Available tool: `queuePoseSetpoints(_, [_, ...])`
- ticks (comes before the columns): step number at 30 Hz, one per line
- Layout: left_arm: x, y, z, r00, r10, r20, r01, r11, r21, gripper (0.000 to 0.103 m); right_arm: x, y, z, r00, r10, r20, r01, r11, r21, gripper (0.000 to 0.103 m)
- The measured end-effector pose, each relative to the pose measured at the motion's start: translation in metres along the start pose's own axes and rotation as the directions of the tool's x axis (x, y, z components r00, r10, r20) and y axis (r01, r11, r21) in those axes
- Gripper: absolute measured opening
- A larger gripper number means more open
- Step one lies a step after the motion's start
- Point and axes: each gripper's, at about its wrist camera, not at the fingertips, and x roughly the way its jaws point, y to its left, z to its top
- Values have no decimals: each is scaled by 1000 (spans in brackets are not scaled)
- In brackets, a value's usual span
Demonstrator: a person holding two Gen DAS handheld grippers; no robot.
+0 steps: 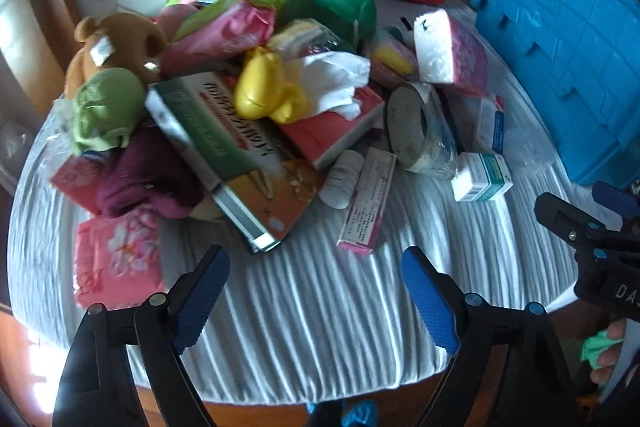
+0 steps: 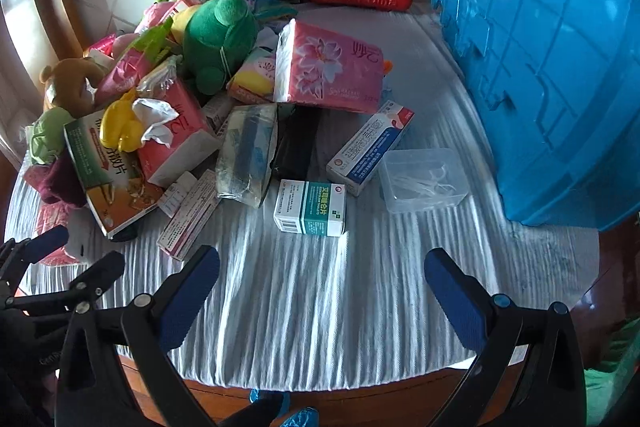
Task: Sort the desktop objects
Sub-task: 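Grasp a white medicine box with the left tool while the right grasps a green-white box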
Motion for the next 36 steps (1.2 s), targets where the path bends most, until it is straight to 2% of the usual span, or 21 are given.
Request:
queuePoseSetpoints(3, [24,-13,5,999,-1,-50,2,1000,20,88,25,-3,1,999,-5,-53,6,1000,21,103])
queuePoseSetpoints(6, [37,-26,7,998,20,-57,-18,999,49,88,41,-9,5,997,-4,-71,7,999,34,103])
queuePoseSetpoints(9, [43,-36,8,997,15,-77,-12,999,32,85,56,-18,10,996,0,-90,5,998,55,103])
queuePoseSetpoints(12, [44,-51,5,993,-42,-111,42,999,2,79,62,-28,13,995,2,-104,5,998,63,103])
queuePoseSetpoints(17, [55,-60,5,995,58,-81,-55,998,28,79,63,-36,16,993,37,-111,-32,999,41,103])
queuePoseSetpoints(23, [75,-50,18,996,39,-85,-41,999,-23,79,77,-21,19,990,89,-107,-88,996,16,102])
queuePoseSetpoints(24, [76,-49,19,996,23,-88,-28,999,-46,80,80,-19,20,990,91,-106,-90,996,15,100])
queuePoseSetpoints(25, [77,-47,21,996,8,-93,-15,997,-70,79,83,-17,21,990,93,-105,-92,996,14,93])
queuePoseSetpoints(26, [76,-46,21,996,7,-90,-14,996,-87,75,87,-15,22,990,93,-110,-92,996,12,88])
queuePoseSetpoints(28, [73,-49,21,998,4,-70,-9,998,-70,67,96,-12,23,988,95,-125,-94,995,10,79])
queuePoseSetpoints(29, [71,-51,20,998,0,-61,-3,999,-54,61,99,-11,23,987,96,-130,-96,995,10,78])
queuePoseSetpoints(30, [70,-53,20,998,2,-57,-5,999,-46,60,100,-11,24,987,97,-131,-96,995,13,77])
queuePoseSetpoints(32, [68,-56,22,999,13,-52,-16,999,-42,61,102,-12,24,987,100,-129,-98,995,22,77])
queuePoseSetpoints(36, [68,-57,26,999,17,-46,-19,999,-47,69,104,-14,28,987,101,-122,-98,995,29,77])
